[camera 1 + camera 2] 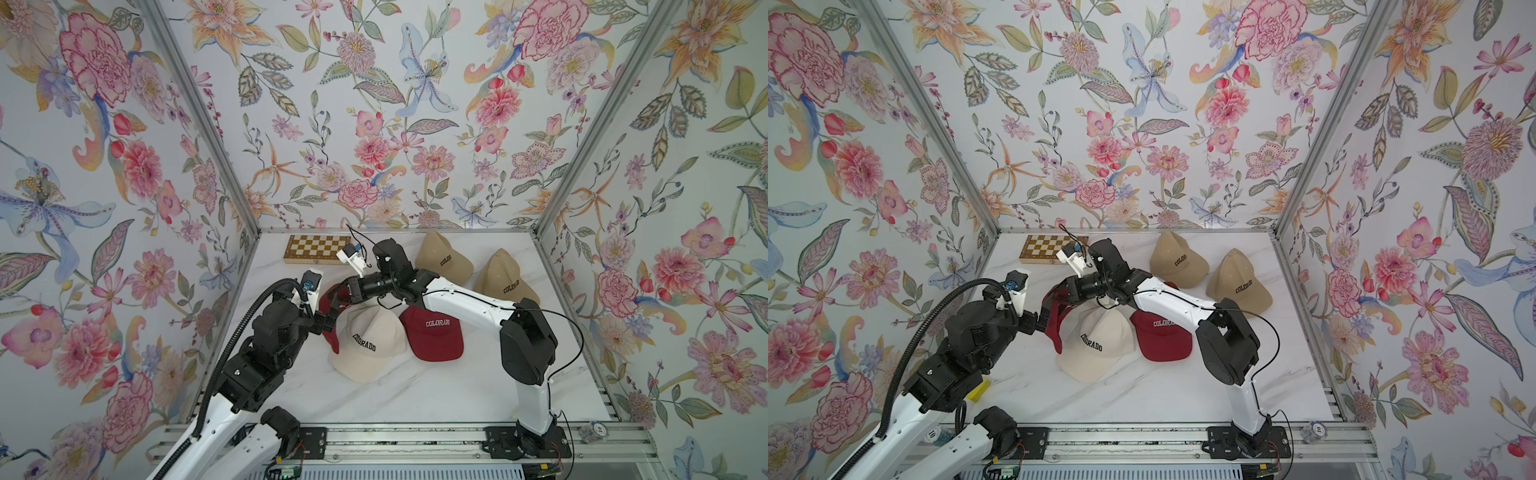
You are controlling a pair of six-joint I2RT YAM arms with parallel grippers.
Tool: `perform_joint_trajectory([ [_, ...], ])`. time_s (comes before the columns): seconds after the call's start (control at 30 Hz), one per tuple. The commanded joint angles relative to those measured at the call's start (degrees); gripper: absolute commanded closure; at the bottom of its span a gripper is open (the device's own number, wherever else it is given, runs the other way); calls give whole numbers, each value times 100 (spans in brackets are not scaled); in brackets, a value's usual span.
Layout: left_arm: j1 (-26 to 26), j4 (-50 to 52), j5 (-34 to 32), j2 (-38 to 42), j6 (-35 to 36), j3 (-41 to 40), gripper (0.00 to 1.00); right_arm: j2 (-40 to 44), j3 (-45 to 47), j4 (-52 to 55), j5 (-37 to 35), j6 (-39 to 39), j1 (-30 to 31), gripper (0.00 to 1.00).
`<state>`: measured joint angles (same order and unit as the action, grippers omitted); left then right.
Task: Stack the baseball caps by color
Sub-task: Pick up the baseball cap from the center of the board.
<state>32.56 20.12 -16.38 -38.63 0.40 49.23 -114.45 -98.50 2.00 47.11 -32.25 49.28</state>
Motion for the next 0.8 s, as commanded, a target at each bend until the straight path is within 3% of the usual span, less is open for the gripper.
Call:
perform_joint_trajectory([
  [0.0,-68,-235,-136,-75,494,361,0,-87,-595,1410,846,913,-122,100],
  [0.17,-85,-391,344,-371,844,754,0,197,-1197,3025,730,1853,-447,100],
  [0.37,-83,-434,1667,-998,1349,1176,0,976,-1157,4156,399,2559,-942,100],
  [0.5,-89,-475,2454,-1488,1579,1333,0,1500,-955,4559,6,2783,-1179,100],
  [0.77,-59,-1356,3821,-1958,1999,1001,0,2083,-693,4809,-60,2903,-1491,100],
])
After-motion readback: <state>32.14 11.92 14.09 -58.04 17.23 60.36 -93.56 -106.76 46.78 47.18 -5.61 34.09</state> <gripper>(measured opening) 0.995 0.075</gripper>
